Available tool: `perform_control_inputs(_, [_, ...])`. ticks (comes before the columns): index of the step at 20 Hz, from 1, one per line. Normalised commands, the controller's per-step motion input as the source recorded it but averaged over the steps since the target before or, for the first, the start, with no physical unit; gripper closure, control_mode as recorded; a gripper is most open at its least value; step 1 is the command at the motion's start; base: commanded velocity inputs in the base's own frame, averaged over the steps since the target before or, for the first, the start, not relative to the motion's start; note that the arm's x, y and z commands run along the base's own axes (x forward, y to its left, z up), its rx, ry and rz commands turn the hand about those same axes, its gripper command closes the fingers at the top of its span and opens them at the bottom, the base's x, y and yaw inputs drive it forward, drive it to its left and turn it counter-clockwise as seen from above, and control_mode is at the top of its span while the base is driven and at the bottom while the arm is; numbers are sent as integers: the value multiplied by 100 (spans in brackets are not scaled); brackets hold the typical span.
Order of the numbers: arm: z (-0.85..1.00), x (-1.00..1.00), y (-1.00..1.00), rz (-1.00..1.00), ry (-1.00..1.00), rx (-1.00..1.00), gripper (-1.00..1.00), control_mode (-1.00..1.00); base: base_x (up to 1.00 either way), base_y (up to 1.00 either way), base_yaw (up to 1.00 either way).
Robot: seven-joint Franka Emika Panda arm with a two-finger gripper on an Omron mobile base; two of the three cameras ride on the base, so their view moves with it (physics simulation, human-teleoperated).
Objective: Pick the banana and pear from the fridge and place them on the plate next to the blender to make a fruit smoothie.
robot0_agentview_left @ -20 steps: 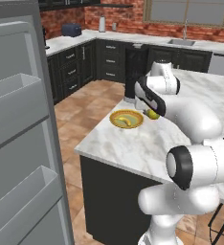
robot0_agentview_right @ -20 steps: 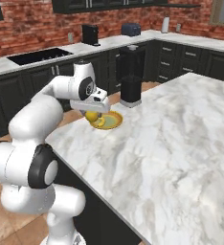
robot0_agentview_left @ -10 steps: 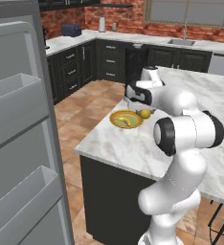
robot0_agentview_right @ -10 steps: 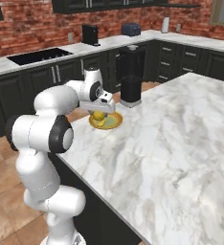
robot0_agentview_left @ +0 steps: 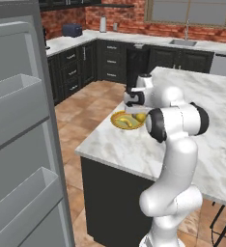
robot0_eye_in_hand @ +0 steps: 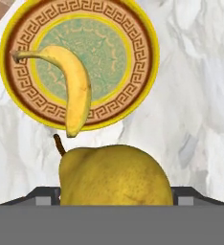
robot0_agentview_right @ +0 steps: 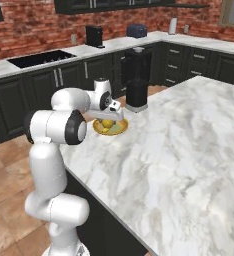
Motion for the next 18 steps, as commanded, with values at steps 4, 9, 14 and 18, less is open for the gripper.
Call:
perform_control_inputs(4, [-36, 49, 0, 0, -9, 0, 100, -100, 0, 0, 0])
perform_control_inputs(9, [-32, 50, -2, 0, -5, 0, 100, -100, 0, 0, 0])
perform_control_inputs(14, [-34, 20, -13, 0, -1, 0, 100, -100, 0, 0, 0])
perform_control_inputs(18, [-18, 11, -4, 0, -1, 0, -100, -100, 0, 0, 0])
